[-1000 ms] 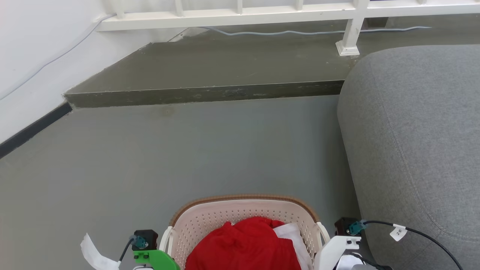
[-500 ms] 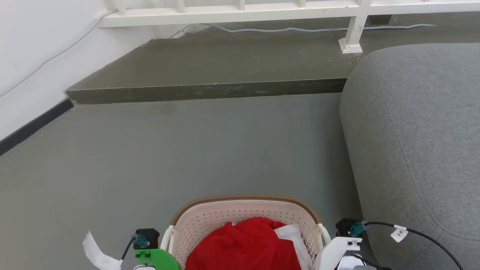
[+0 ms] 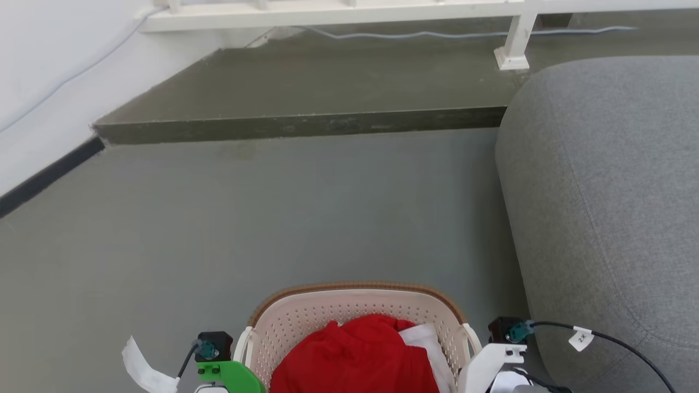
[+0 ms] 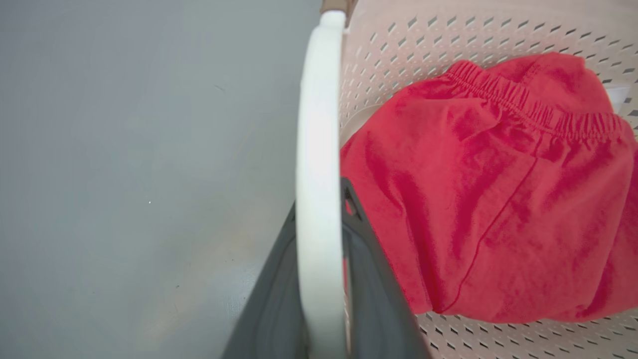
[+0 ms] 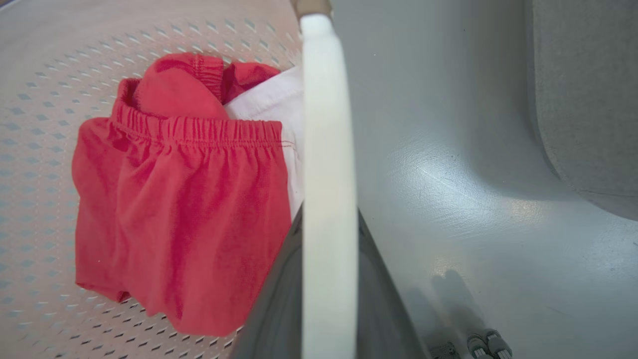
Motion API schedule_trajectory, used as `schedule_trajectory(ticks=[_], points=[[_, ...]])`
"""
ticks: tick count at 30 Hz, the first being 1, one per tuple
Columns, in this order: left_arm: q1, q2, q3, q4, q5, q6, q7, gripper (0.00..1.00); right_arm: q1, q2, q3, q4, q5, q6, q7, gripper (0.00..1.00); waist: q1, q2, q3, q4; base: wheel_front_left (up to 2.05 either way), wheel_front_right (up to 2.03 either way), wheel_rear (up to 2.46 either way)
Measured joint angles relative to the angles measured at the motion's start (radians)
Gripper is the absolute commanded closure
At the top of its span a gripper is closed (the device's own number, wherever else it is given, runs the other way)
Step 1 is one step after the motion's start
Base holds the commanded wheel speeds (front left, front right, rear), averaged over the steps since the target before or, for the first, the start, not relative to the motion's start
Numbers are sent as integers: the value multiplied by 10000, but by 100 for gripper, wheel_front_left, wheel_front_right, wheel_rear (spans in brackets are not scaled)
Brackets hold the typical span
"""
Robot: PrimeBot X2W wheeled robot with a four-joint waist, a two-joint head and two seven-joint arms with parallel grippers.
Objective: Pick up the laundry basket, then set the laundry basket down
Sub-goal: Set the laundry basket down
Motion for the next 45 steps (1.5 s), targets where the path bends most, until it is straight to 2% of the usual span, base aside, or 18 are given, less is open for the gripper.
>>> schedule_trajectory(ticks=[13, 26, 45], points=[[-344, 33, -23, -228, -174, 226, -61, 100, -722, -31, 123, 102, 13, -2, -94, 100, 1, 0, 792, -52, 0, 0, 0], [-2030, 38, 209, -339, -215, 456, -345, 100, -2675, -65, 12, 301, -36, -2, -430, 100, 1, 0, 1988, -170, 0, 0, 0], [-4495, 65, 430, -497, -40, 663, -591, 100, -5597, -88, -357, 888, -330, 0, -842, 100, 2, 0, 4361, -373, 0, 0, 0]])
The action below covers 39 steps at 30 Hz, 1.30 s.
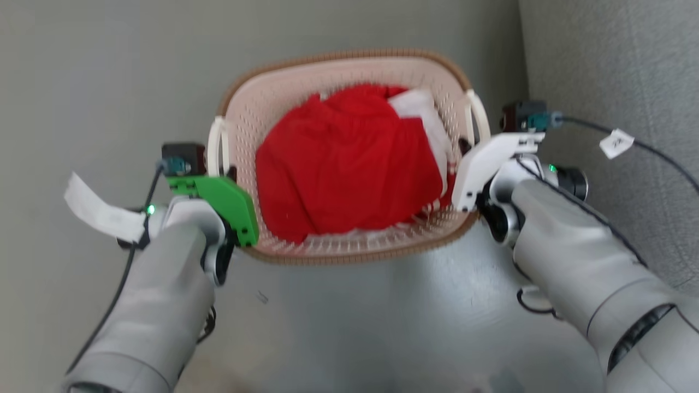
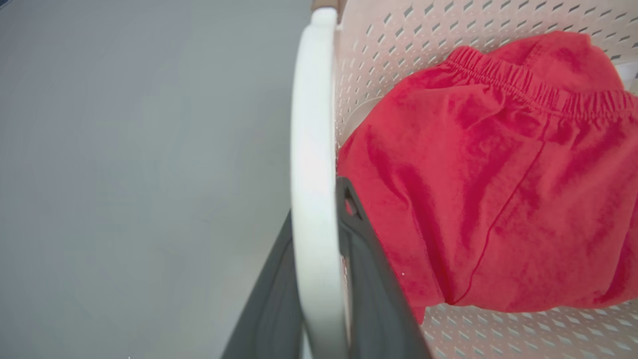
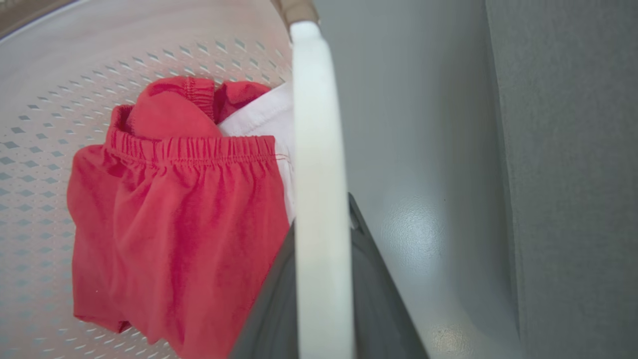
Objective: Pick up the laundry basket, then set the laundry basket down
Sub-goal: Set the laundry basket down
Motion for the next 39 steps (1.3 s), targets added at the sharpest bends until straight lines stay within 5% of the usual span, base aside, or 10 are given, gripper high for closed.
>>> schedule_trajectory(ticks=[39], points=[[-3669, 159, 75, 46, 541, 130, -612, 100, -3851, -86, -265, 683, -594, 6, -874, 100, 0, 0, 5126, 53, 0, 0, 0]])
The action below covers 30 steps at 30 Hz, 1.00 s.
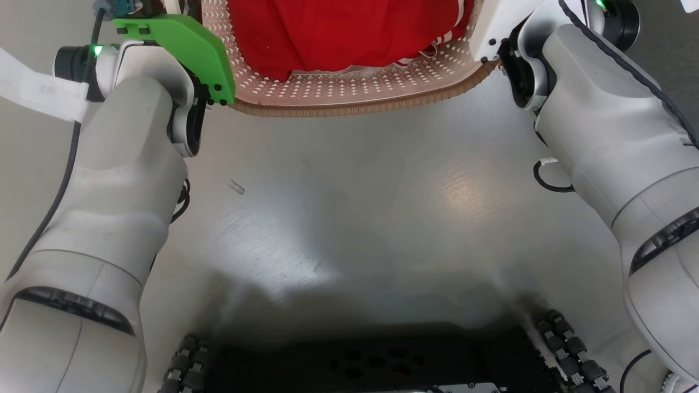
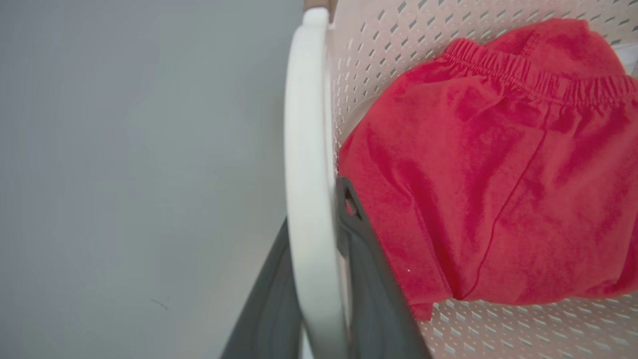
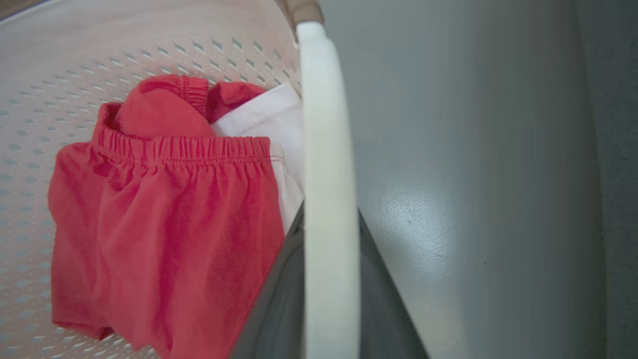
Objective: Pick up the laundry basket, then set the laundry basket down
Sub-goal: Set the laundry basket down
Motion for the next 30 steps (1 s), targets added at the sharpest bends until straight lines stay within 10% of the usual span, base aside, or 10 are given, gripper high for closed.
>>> schedule_trajectory(ticks=[26, 29, 30], points=[[-655, -21, -86, 523, 303, -180, -623, 100, -329, -59, 73, -119, -71, 6, -523, 100, -2, 0, 736, 88, 0, 0, 0], [-671, -35, -107, 581, 305, -190, -696, 100, -331, -61, 75, -121, -71, 6, -566, 68, -2, 0, 745, 96, 0, 0, 0], [-690, -44, -107, 591, 305, -198, -698, 77, -333, -61, 73, -119, -67, 6, -568, 59, -2, 0, 745, 99, 0, 0, 0]])
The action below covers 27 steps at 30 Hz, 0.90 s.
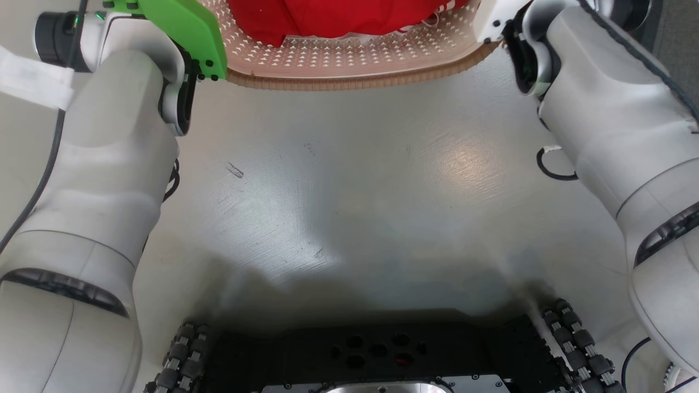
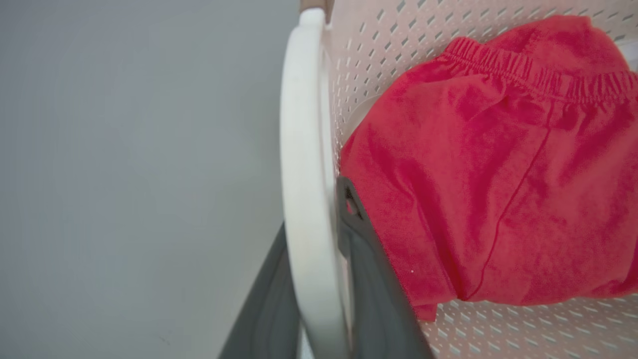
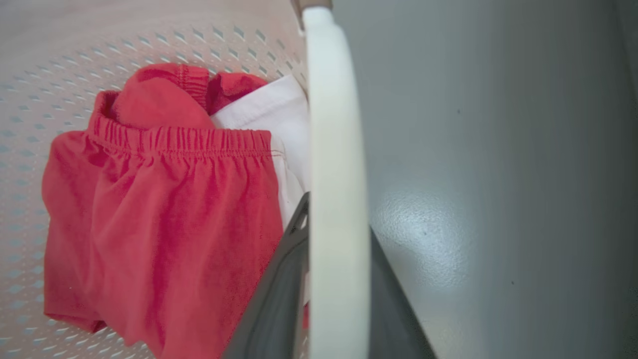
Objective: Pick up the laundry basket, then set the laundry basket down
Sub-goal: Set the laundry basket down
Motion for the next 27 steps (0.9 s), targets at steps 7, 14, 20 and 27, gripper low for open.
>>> schedule_trajectory(ticks=[7, 14, 20, 27], points=[[144, -44, -153, 489, 96, -65, 38, 0, 161, 2, 2, 54, 21, 0, 6, 0, 1, 0, -165, 8, 0, 0, 0], [244, -48, -146, 654, 81, -79, 0, 0, 255, 4, 12, 69, 92, 0, -13, 0, 0, 0, -541, 31, 0, 0, 0], [375, -50, -134, 771, 59, -119, -92, 0, 440, 4, 15, 130, 102, 0, -46, 0, 1, 0, -973, 41, 0, 0, 0], [524, -52, -90, 723, 50, -238, -355, 0, 571, 4, -33, 161, 104, 0, -127, 0, 0, 0, -1611, 34, 0, 0, 0]])
